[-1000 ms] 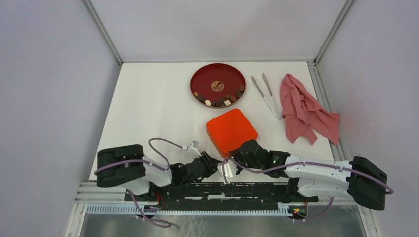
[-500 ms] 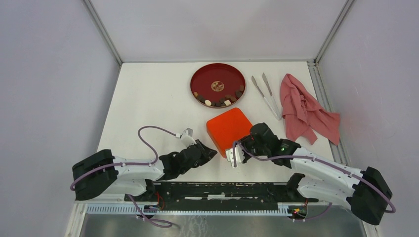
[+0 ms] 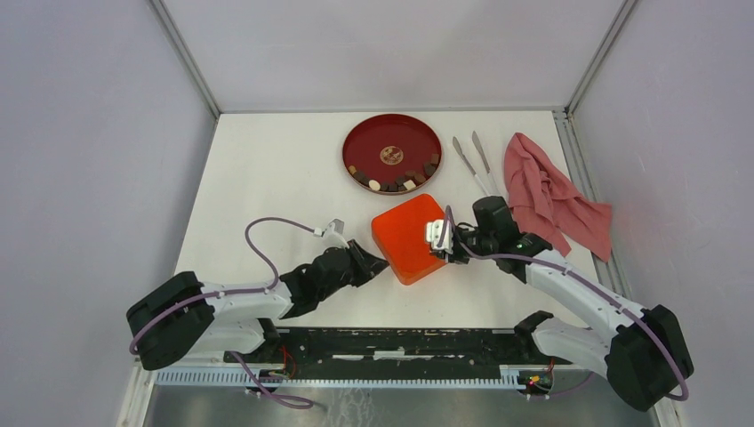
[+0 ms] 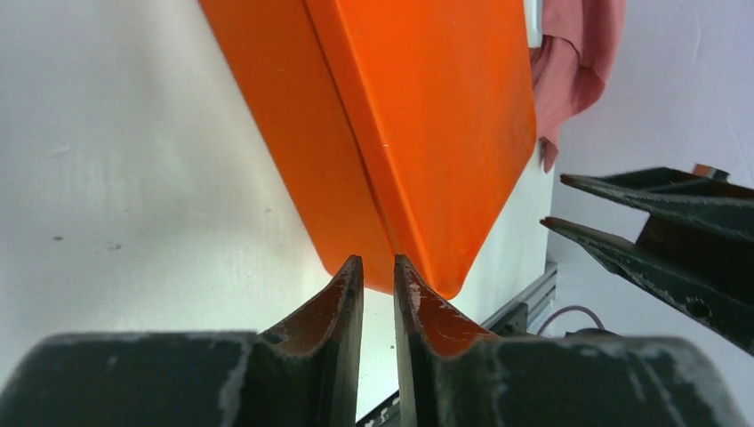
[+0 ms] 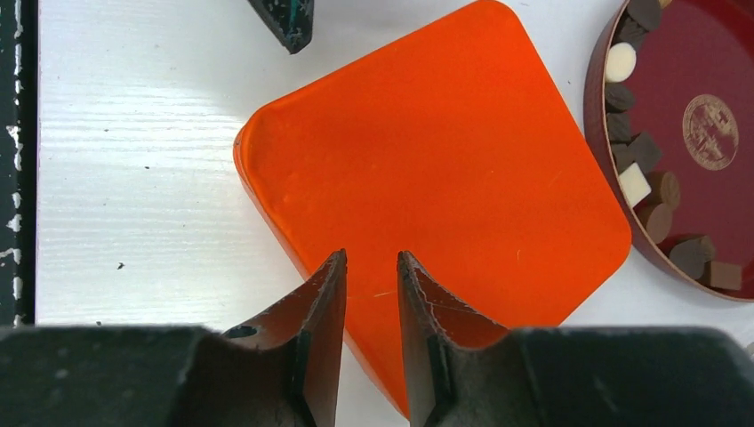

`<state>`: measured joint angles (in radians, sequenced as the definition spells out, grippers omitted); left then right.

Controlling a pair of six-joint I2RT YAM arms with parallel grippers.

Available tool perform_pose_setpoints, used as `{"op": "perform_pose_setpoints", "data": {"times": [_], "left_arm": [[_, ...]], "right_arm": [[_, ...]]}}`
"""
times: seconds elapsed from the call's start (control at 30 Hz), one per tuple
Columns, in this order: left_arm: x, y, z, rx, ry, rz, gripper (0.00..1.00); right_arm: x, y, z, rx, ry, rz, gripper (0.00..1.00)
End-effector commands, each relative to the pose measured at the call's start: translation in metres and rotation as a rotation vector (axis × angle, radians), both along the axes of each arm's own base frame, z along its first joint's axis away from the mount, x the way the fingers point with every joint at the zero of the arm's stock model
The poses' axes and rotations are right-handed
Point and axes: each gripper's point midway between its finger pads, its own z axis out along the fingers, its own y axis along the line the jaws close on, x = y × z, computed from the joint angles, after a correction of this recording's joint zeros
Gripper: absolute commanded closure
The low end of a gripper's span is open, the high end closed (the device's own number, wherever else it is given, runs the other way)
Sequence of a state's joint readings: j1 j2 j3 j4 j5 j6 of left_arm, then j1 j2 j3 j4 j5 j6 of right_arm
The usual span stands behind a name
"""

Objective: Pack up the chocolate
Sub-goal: Adjust the packing box at the center of the board.

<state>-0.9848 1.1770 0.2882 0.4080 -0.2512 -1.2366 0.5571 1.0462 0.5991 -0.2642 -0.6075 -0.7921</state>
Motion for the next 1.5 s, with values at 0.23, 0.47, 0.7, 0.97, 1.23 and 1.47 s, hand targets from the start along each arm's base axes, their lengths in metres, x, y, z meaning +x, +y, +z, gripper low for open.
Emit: {"op": "perform_pose_setpoints", "data": {"times": [0.23, 0.47, 0.7, 0.97, 1.23, 1.47], "left_arm": [[0.002, -0.011, 0.001, -0.08, -0.04, -0.093, 0.72], [0.006, -0.01, -0.003, -0.086, -0.035, -0.1, 0.72], [0.01, -0.022, -0.002, -0.105, -0.038, -0.137, 0.72], [0.008, -0.041, 0.013, -0.143, -0.073, -0.23, 0.72], [0.01, -0.057, 0.012, -0.164, -0.067, -0.272, 0.72], [0.011, -0.075, 0.014, -0.247, -0.081, -0.285, 0.73]], "right_arm": [[0.034, -0.016, 0.023, 0.129, 0.078, -0.126, 0.64], [0.022, -0.004, 0.035, 0.163, 0.08, -0.022, 0.63], [0.005, 0.02, 0.021, 0.017, 0.01, 0.062, 0.48], [-0.005, 0.046, -0.007, -0.125, -0.057, 0.08, 0.35], [0.002, 0.034, -0.014, -0.216, -0.144, -0.011, 0.2], [0.0, 0.02, -0.017, -0.201, -0.191, -0.05, 0.21]]}}
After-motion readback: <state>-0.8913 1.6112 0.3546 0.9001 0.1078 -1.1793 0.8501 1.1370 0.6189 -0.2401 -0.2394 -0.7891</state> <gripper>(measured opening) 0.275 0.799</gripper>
